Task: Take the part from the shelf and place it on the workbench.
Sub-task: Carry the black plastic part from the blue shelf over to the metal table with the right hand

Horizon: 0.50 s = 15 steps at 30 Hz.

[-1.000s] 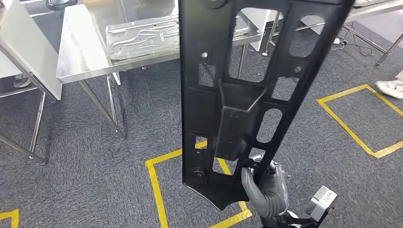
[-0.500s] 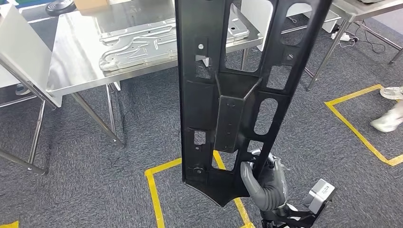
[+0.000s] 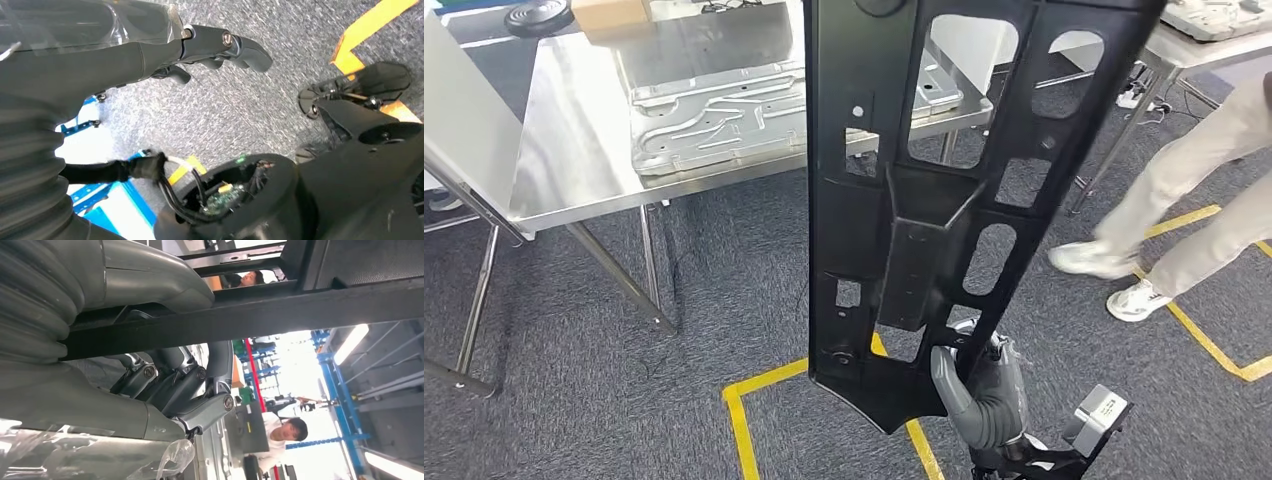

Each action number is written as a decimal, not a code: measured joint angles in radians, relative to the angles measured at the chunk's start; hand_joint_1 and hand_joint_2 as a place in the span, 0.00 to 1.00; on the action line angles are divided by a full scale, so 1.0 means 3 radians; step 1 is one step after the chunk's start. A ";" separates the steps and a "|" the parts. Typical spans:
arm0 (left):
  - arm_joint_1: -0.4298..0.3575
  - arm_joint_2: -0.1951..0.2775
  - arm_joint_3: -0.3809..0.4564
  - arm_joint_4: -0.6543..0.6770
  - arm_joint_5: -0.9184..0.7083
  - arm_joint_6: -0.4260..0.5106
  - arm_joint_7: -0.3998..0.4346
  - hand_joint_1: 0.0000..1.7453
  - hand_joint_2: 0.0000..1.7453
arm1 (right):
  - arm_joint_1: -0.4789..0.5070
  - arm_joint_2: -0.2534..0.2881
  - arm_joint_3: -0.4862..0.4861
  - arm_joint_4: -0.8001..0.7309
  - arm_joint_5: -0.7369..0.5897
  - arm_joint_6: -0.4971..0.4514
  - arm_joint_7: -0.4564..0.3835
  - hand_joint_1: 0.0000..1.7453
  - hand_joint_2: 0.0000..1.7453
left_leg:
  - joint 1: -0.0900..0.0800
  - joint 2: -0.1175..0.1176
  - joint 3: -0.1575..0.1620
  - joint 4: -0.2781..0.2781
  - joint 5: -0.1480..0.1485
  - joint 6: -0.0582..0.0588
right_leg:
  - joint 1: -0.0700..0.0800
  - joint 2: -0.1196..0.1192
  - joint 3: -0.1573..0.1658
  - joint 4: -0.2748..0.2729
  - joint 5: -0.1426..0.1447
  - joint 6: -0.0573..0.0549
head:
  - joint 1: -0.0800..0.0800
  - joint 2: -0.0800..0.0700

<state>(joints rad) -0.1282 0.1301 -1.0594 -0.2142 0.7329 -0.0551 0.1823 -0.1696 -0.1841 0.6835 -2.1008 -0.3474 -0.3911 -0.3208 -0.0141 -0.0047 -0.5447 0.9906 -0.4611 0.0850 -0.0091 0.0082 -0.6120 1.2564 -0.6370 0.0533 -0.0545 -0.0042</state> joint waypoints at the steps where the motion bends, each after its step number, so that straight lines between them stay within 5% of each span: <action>1: 0.0003 0.0000 0.0000 0.0000 0.0000 0.0004 0.0005 0.00 1.00 | 0.0018 -0.0002 -0.0002 0.0000 -0.0001 0.0004 -0.0004 1.00 1.00 | 0.0001 -0.0009 0.0039 0.0000 -0.0036 0.0002 | -0.0001 0.0000 -0.0124 0.0100 -0.0040 0.0008 | 0.0000 0.0000; 3: 0.0014 -0.0001 0.0000 -0.0002 0.0001 0.0012 0.0009 0.00 1.00 | 0.0048 -0.0006 -0.0006 0.0000 -0.0003 0.0010 -0.0011 1.00 1.00 | 0.0004 -0.0031 0.0144 0.0000 -0.0119 -0.0003 | -0.0002 0.0000 -0.0235 -0.0010 0.0075 0.0016 | 0.0000 0.0000; 5: 0.0022 -0.0005 -0.0001 -0.0004 0.0001 0.0015 0.0010 0.00 1.00 | 0.0069 -0.0010 -0.0013 0.0000 -0.0003 0.0013 -0.0017 1.00 1.00 | 0.0007 -0.0045 0.0244 -0.0003 -0.0209 -0.0024 | -0.0001 -0.0005 -0.0184 -0.0425 0.0458 0.0003 | 0.0000 0.0000; 7: 0.0020 -0.0009 -0.0001 -0.0006 0.0004 0.0017 0.0014 0.00 1.00 | 0.0088 -0.0018 -0.0026 0.0001 -0.0005 0.0019 -0.0023 1.00 1.00 | 0.0001 -0.0049 0.0295 -0.0014 -0.0283 -0.0060 | 0.0009 -0.0015 -0.0146 -0.0692 0.0695 -0.0031 | 0.0003 0.0000; 11: 0.0017 -0.0013 -0.0003 -0.0007 0.0010 0.0023 0.0021 0.00 1.00 | 0.0112 -0.0027 -0.0045 -0.0010 -0.0006 0.0036 -0.0040 1.00 1.00 | -0.0010 -0.0042 0.0350 0.0037 -0.0305 -0.0126 | -0.0004 -0.0019 -0.0054 -0.0783 0.0680 -0.0113 | 0.0001 0.0000; 13: 0.0009 -0.0016 -0.0004 -0.0008 0.0009 0.0026 0.0017 0.00 1.00 | 0.0119 -0.0028 -0.0053 -0.0011 -0.0007 0.0036 -0.0047 1.00 1.00 | 0.0004 -0.0033 0.0186 0.0336 -0.0320 -0.0164 | -0.0017 -0.0025 0.0042 -0.0828 0.0648 -0.0138 | -0.0007 0.0000; 15: 0.0000 -0.0018 -0.0003 -0.0008 0.0006 0.0031 0.0012 0.00 1.00 | 0.0131 -0.0029 -0.0058 -0.0011 -0.0008 0.0036 -0.0050 1.00 1.00 | 0.0025 -0.0026 -0.0122 0.0756 -0.0453 -0.0204 | -0.0017 -0.0020 0.0119 -0.0851 0.0595 -0.0146 | -0.0010 0.0000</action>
<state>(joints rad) -0.1281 0.1246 -1.0602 -0.2167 0.7347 -0.0459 0.1859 -0.1303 -0.1927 0.6661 -2.1042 -0.3498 -0.3803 -0.3358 -0.0065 -0.0126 -0.5812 1.2174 -0.5969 0.0239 -0.0143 0.0022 -0.5762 1.0011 -0.4585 0.0096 -0.0575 -0.0042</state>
